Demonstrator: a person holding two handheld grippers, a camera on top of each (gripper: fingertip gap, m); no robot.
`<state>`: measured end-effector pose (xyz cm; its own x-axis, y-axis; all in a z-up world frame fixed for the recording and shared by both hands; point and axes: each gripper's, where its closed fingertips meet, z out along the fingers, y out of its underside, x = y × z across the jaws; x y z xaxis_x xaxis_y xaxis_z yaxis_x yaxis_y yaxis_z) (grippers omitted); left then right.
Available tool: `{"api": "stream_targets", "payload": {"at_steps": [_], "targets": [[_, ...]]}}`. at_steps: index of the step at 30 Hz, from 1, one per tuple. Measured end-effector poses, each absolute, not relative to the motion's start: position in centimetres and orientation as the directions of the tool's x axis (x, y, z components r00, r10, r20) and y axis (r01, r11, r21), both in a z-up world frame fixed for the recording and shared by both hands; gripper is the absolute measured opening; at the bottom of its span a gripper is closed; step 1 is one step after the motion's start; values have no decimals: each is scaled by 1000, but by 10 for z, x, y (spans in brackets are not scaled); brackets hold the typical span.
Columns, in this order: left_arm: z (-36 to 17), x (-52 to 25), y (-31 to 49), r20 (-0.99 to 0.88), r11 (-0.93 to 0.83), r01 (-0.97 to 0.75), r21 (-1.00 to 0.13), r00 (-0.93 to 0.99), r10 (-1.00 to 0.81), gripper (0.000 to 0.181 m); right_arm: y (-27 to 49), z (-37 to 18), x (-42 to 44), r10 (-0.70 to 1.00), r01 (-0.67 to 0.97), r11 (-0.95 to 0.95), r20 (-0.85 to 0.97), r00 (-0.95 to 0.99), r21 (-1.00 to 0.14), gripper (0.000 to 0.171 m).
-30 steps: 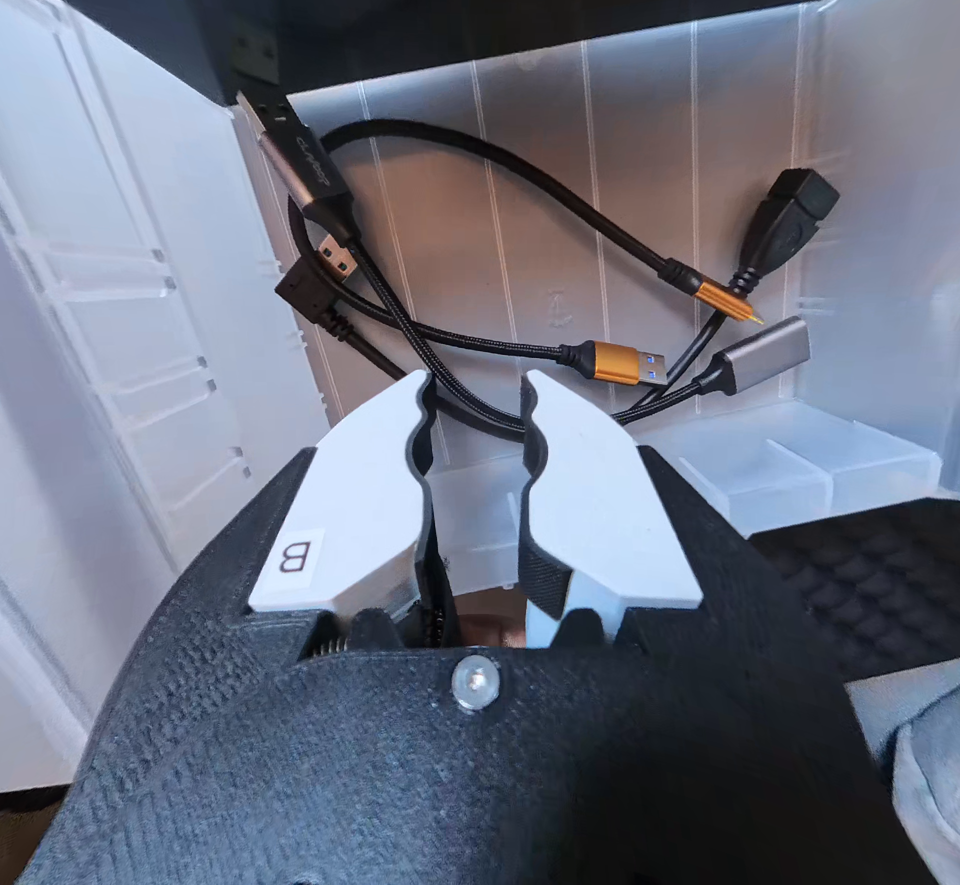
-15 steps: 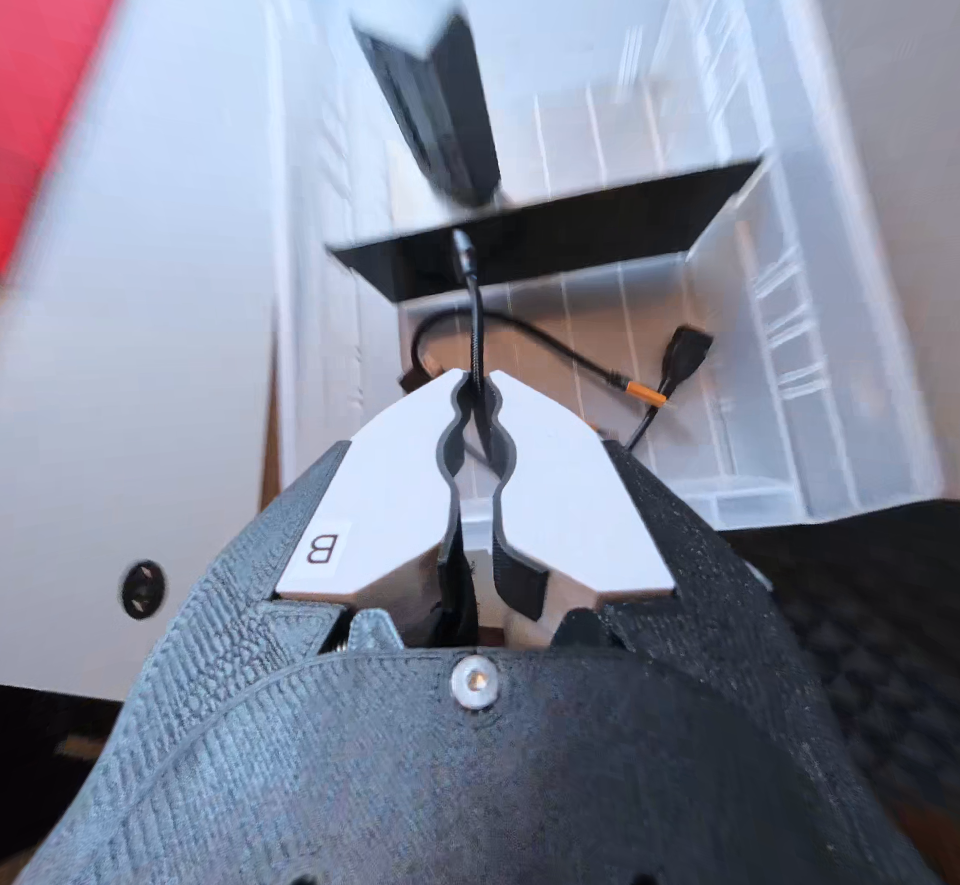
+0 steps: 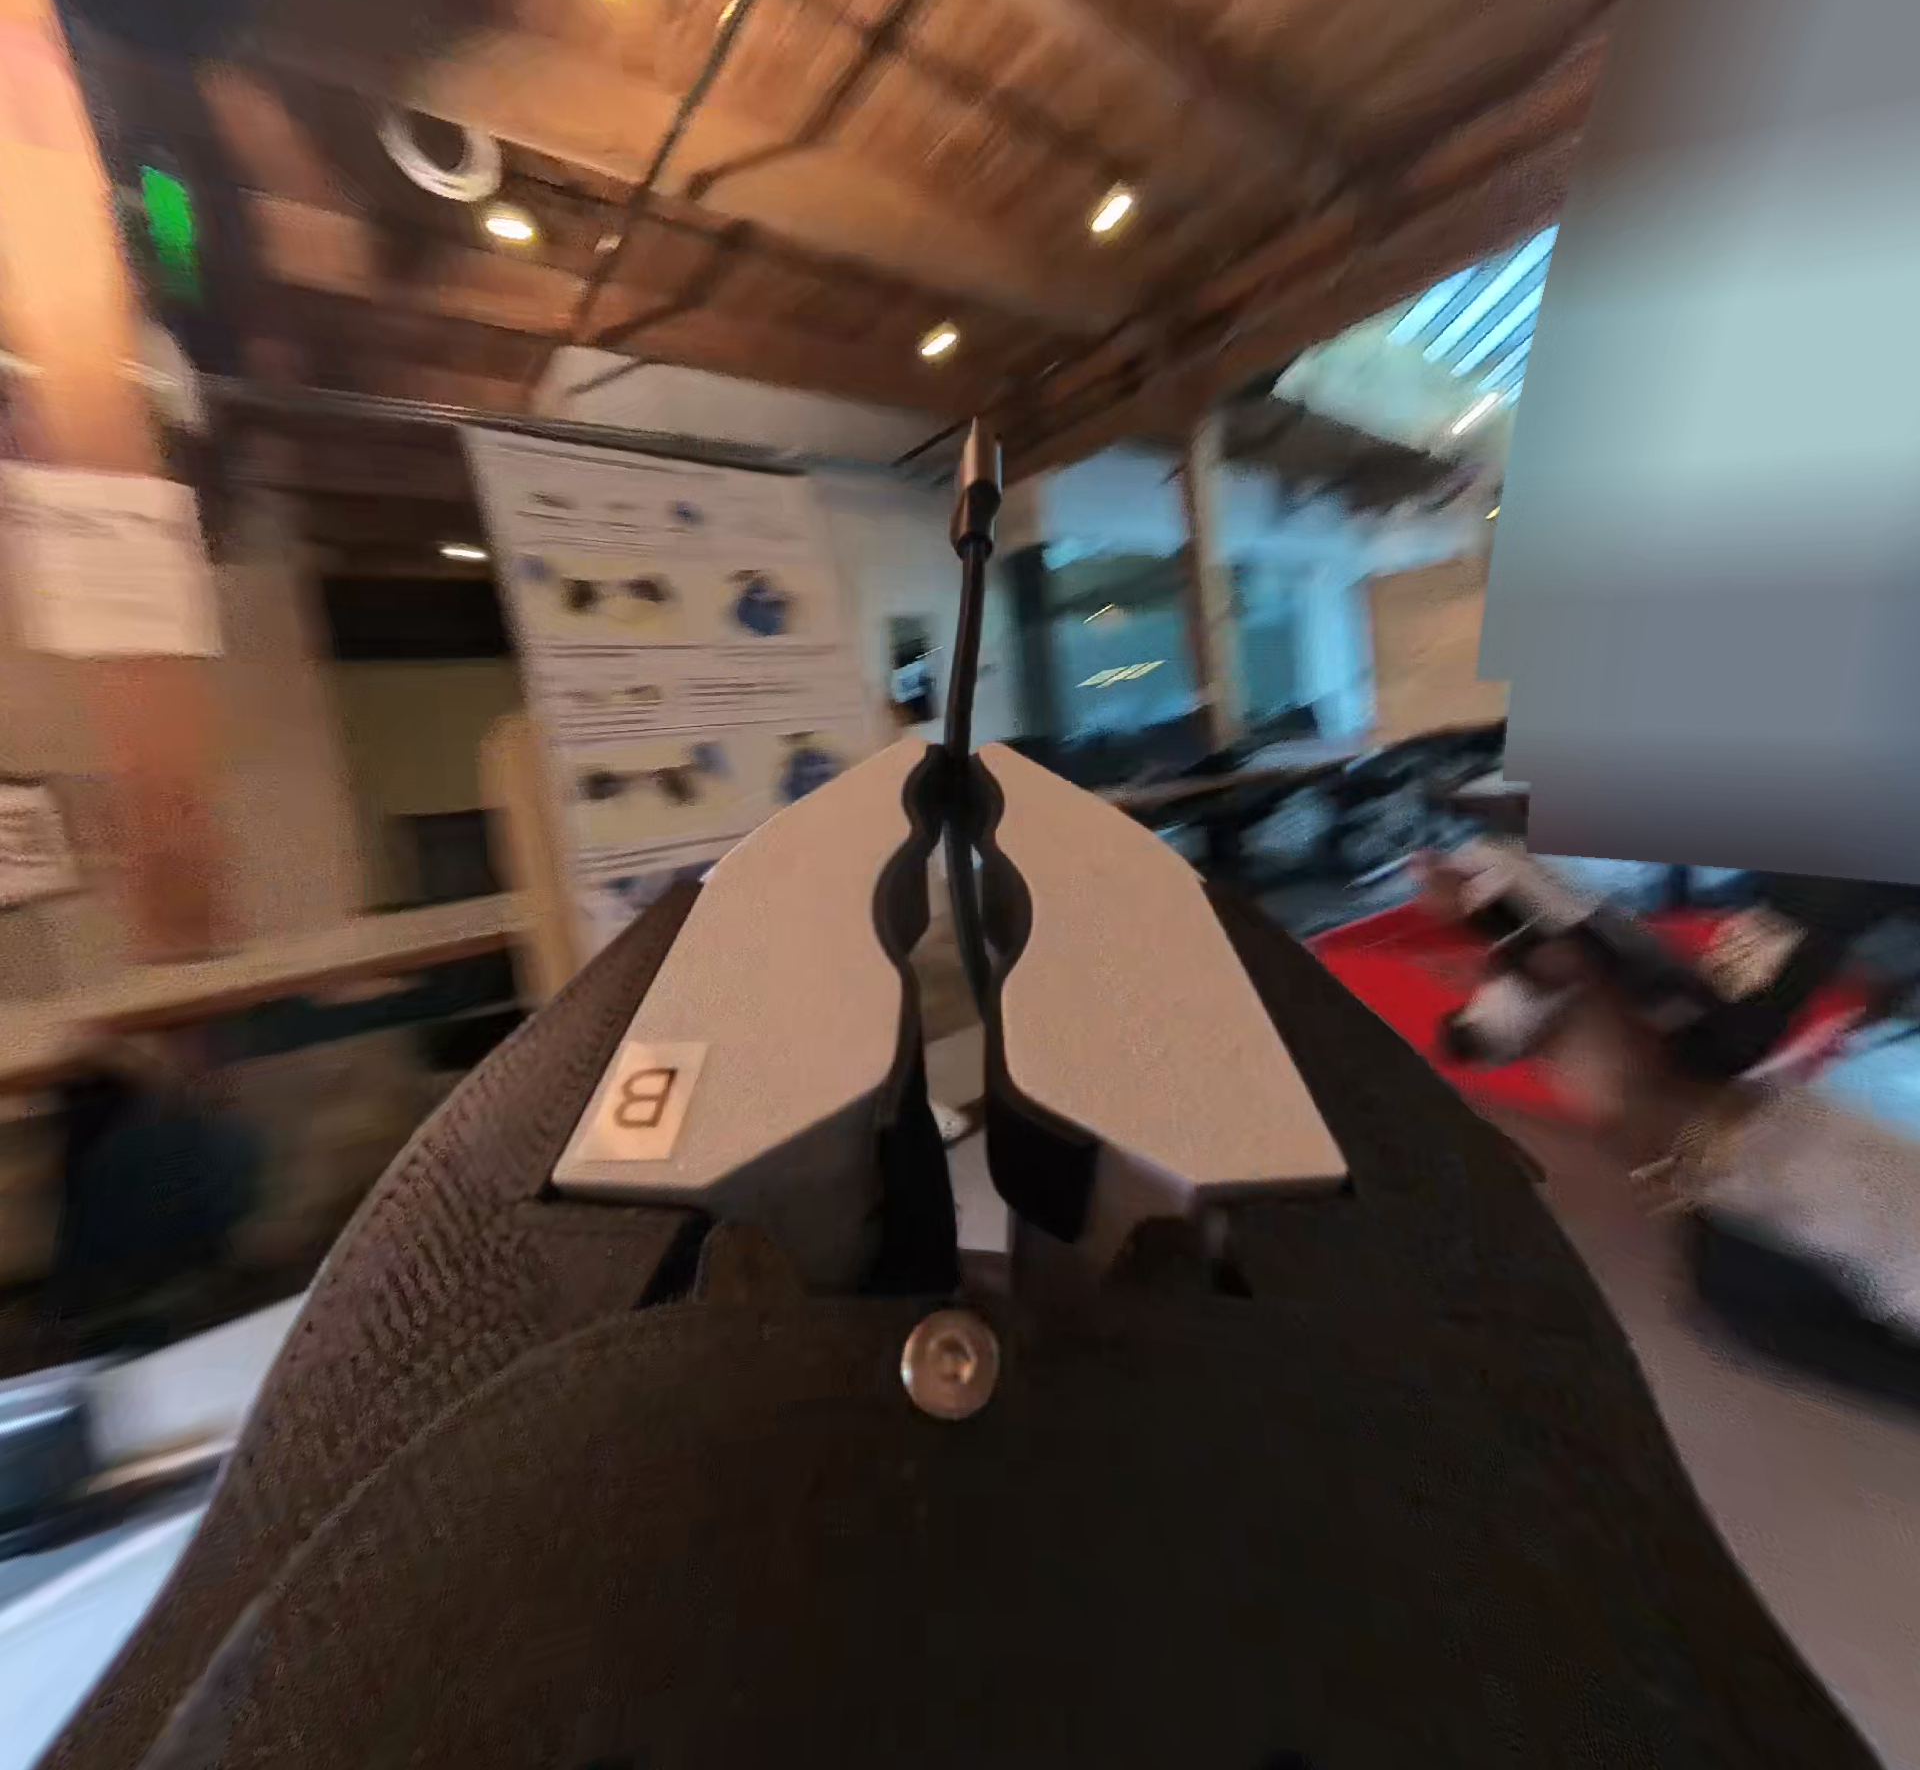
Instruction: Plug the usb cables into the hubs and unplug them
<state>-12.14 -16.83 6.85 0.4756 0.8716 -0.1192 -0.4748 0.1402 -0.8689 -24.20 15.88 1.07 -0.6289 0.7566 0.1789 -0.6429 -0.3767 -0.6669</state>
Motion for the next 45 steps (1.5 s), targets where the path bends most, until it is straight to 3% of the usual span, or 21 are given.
{"api": "stream_targets", "payload": {"at_steps": [3,5,8,11,18,24,32,39,45], "targets": [[54,-144,-124,100,446,-331,-831,700,707,4,132,14,-212,734,-727,-301,337,-590,-617,95],[38,-160,-102,200,559,-221,-799,779,594,5,111,9,-195,699,-766,-256,434,-568,-590,95],[5,-178,-74,278,596,-47,-802,853,442,4,80,-2,-176,616,-757,-261,501,-608,-599,92],[-33,-177,-46,387,525,210,-825,887,253,4,59,-13,-168,531,-685,-312,477,-700,-658,84],[-84,-166,-19,245,251,180,-951,936,254,4,53,-19,-171,395,-471,-411,313,-864,-781,57],[-86,-150,-12,295,239,262,-935,948,116,4,47,-32,-172,184,-232,-388,172,-968,-892,49],[-95,-149,-9,404,239,383,-892,914,43,4,33,-53,-161,-60,24,-289,-7,-998,-957,38],[-104,-145,-5,382,168,370,-914,923,46,4,34,-61,-159,-86,8,-234,13,-996,-972,8],[-109,-151,-6,395,163,379,-911,915,83,5,33,-68,-160,-89,4,-186,13,-996,-983,8]]}}
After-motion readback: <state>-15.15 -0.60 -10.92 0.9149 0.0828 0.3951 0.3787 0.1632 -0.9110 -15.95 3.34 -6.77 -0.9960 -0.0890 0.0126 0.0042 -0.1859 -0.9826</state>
